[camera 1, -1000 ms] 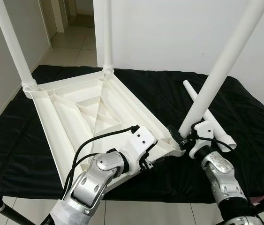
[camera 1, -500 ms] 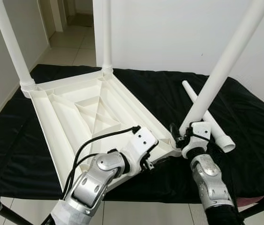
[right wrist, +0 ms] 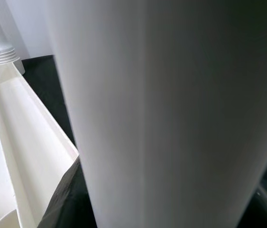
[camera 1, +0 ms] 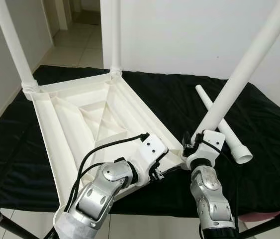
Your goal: Building children table
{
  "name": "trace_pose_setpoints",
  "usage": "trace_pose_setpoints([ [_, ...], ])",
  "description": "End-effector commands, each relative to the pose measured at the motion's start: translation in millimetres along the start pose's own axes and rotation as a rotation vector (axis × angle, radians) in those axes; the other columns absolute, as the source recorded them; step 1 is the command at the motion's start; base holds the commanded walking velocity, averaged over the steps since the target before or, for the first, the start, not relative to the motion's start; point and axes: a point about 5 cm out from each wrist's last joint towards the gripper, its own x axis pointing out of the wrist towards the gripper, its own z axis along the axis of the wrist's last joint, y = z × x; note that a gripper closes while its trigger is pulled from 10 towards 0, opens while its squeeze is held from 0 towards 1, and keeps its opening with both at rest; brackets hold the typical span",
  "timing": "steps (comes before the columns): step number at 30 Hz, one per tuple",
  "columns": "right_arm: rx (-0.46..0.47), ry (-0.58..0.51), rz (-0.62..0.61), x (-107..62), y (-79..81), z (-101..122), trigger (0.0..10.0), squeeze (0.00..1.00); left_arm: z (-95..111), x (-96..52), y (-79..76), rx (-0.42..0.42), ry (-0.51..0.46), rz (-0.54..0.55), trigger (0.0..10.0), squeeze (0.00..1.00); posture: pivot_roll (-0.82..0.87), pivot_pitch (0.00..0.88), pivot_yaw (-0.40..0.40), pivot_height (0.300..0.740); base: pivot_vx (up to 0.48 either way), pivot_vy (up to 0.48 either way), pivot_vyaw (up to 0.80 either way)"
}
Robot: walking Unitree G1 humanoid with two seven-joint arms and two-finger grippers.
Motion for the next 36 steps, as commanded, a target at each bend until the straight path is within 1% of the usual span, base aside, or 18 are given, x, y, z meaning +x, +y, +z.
trace_pose_setpoints([
  [1, 0.089, 0.057, -0.094, -7.0, -0.9, -7.2, 10.0, 0.0, 0.6, 0.8, 3.6, 0.013, 0.002, 0.058, 10.0, 0.0, -0.05, 0.0, -0.049, 0.74, 0.0, 0.0, 0.0],
  [2, 0.062, 0.037, -0.078, -7.1, 0.8, -4.0, 10.0, 0.0, 0.8, 0.5, 3.9, 0.013, 0.001, 0.06, 10.0, 0.0, -0.05, 0.0, -0.05, 0.74, 0.0, 0.0, 0.0],
  [4, 0.043, 0.022, -0.067, -7.1, 2.0, -1.8, 10.0, 0.0, 1.0, 0.3, 4.0, 0.013, 0.001, 0.061, 10.0, 0.0, -0.05, 0.0, -0.05, 0.74, 0.0, 0.0, 0.0],
  [5, 0.023, -0.004, -0.047, -7.0, 3.5, 1.6, 10.0, 0.41, 1.1, 0.4, 4.2, 0.012, 0.001, 0.061, 10.0, 0.0, -0.05, 0.0, -0.048, 0.74, 0.0, 0.0, 0.0],
  [6, 0.003, -0.029, -0.021, -7.1, 5.4, 4.3, 10.0, 1.0, 1.2, 0.6, 4.1, 0.012, 0.001, 0.06, 10.0, 0.0, -0.05, 0.0, -0.049, 0.74, 0.0, 0.0, 0.0],
  [11, -0.052, -0.092, 0.049, -7.5, 8.3, 11.4, 10.0, 1.0, 2.1, 1.2, 4.3, 0.013, -0.002, 0.059, 10.0, 0.0, -0.05, 0.0, -0.05, 0.74, 0.0, 0.0, 0.0],
  [13, -0.043, -0.102, 0.094, -6.0, 10.2, 13.8, 10.0, 1.0, 3.0, 1.6, 5.3, 0.014, -0.004, 0.061, 10.0, 0.0, -0.05, 0.0, -0.05, 0.74, 0.0, 0.0, 0.0],
  [19, -0.042, -0.109, 0.103, -2.3, 7.2, 17.5, 10.0, 1.0, 3.9, 2.1, 6.1, 0.015, -0.007, 0.065, 10.0, 0.0, -0.06, 0.0, -0.05, 0.74, 0.0, 0.0, 0.0],
  [20, -0.038, -0.101, 0.123, -1.0, 7.4, 17.5, 10.0, 0.33, 4.2, 2.2, 6.5, 0.015, -0.008, 0.066, 10.0, 0.0, -0.05, 0.0, -0.051, 0.74, 0.0, 0.0, 0.0],
  [21, -0.037, -0.091, 0.159, 0.4, 6.6, 16.7, 10.0, 0.0, 4.7, 2.2, 7.0, 0.015, -0.009, 0.067, 10.0, 0.0, -0.05, 0.0, -0.051, 0.74, 0.0, 0.0, 0.0],
  [23, -0.036, -0.083, 0.184, 1.4, 6.0, 16.1, 10.0, 0.0, 5.0, 2.3, 7.3, 0.015, -0.01, 0.069, 10.0, 0.0, -0.05, 0.0, -0.051, 0.74, 0.0, 0.0, 0.0],
  [26, -0.059, -0.061, 0.265, 3.9, 1.3, 13.3, 10.0, 0.0, 5.8, 2.5, 7.9, 0.015, -0.012, 0.069, 10.0, 0.0, -0.05, 0.0, -0.051, 0.74, 0.0, 0.0, 0.0],
  [28, -0.088, -0.044, 0.346, 6.7, -7.1, 11.6, 10.0, 0.0, 6.2, 1.8, 7.6, 0.026, -0.01, 0.062, 10.0, 0.0, -0.06, 0.0, -0.048, 0.74, 0.0, 0.0, 0.0],
  [30, -0.088, -0.044, 0.346, 6.7, -7.1, 11.6, 10.0, 0.0, 6.2, 1.8, 7.6, 0.026, -0.01, 0.062, 10.0, 0.0, -0.06, 0.0, -0.048, 0.74, 0.0, 0.0, 0.0],
  [31, -0.133, -0.029, 0.433, 10.8, -17.3, 10.9, 10.0, 0.0, 6.5, 0.9, 7.2, 0.027, -0.009, 0.05, 10.0, 0.0, -0.05, 0.0, -0.046, 0.74, 0.0, 0.0, 0.0],
  [33, -0.172, -0.005, 0.485, 15.3, -29.0, 8.6, 10.0, 0.0, 5.7, -0.5, 7.3, 0.03, -0.006, 0.044, 10.0, 0.0, -0.05, 0.0, -0.047, 0.74, 0.0, 0.0, 0.0],
  [35, -0.172, -0.005, 0.485, 15.3, -29.0, 8.6, 10.0, 0.0, 5.7, -0.5, 7.3, 0.03, -0.006, 0.044, 10.0, 0.0, -0.05, 0.0, -0.047, 0.74, 0.0, 0.0, 0.0],
  [36, -0.192, 0.011, 0.511, 16.2, -34.0, 6.0, 10.0, 0.0, 4.5, -1.8, 8.0, 0.032, -0.002, 0.043, 10.0, 0.0, -0.05, 0.0, -0.047, 0.74, 0.0, 0.0, 0.0],
])
